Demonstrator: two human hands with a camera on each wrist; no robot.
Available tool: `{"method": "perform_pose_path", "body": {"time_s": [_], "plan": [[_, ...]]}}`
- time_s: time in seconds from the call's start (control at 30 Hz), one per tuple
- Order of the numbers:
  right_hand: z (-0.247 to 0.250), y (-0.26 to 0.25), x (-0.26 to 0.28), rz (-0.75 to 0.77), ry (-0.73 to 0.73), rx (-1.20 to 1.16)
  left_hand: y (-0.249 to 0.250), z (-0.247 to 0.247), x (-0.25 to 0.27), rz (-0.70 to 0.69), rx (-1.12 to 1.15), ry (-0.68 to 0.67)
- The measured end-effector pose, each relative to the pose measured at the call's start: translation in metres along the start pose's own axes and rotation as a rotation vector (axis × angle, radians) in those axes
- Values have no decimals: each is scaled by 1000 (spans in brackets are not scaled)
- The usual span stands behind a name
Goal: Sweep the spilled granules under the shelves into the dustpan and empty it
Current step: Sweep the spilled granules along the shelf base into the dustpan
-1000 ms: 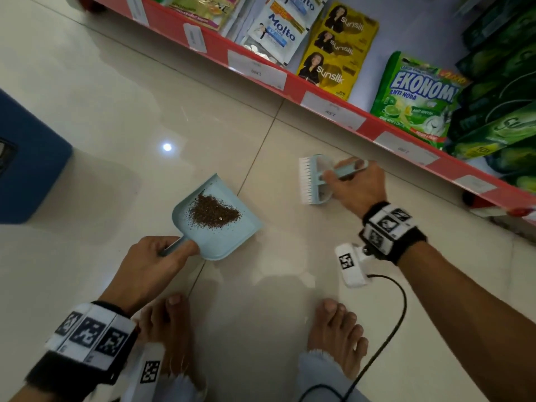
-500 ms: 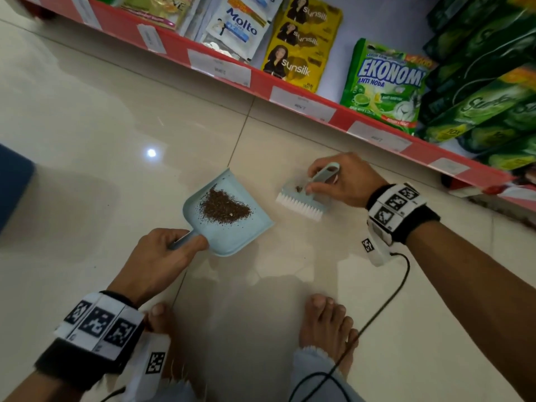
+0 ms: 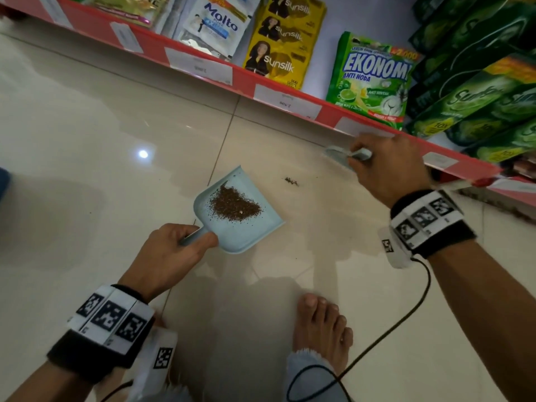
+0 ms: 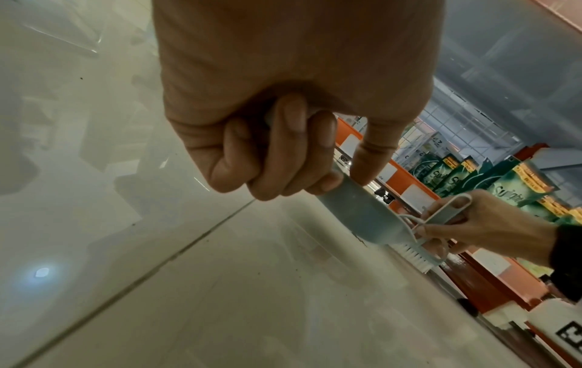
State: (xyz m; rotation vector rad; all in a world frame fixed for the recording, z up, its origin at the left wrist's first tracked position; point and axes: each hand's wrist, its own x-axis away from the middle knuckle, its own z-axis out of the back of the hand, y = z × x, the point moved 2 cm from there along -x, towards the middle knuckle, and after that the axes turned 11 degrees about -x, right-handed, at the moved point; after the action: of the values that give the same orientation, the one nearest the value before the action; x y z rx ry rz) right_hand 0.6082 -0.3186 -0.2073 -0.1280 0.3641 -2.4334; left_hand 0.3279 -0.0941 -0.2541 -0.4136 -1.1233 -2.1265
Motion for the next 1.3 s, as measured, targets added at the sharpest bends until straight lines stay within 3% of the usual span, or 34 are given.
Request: {"method": "perform_pose_path", "body": {"time_s": [0.1,0.27,0.47,0.63,0.83,0.97,1.07,1.2,1.3], "plan": [[-22,-5,10,-99,-28,152,6,-6,-3,-10,-2,-18],[-44,-40,38,43,-207,114,21,-13,-13,-46,4,-31],[-25,-45,18,-45,-27,141,20,-11,-16,-32,-3,-43],[-42,-54,-24,-28,-48,104,14,-8,-11,-10,-11,-40],[-50,-66,-17,241,-289,-26,8,-3,-10,13,0,20],[-21,-40,9,285,-475,-70,4,3,-11,15,9,40],[-4,-40,2,297,-384,-168,2,4,-13,24,18,38],[-25,-79,-39,302,-214,-72,4,2,-14,20,7,12],[-54,-112,-68,328,-249,-30,6,4,-14,13,0,-5]]}}
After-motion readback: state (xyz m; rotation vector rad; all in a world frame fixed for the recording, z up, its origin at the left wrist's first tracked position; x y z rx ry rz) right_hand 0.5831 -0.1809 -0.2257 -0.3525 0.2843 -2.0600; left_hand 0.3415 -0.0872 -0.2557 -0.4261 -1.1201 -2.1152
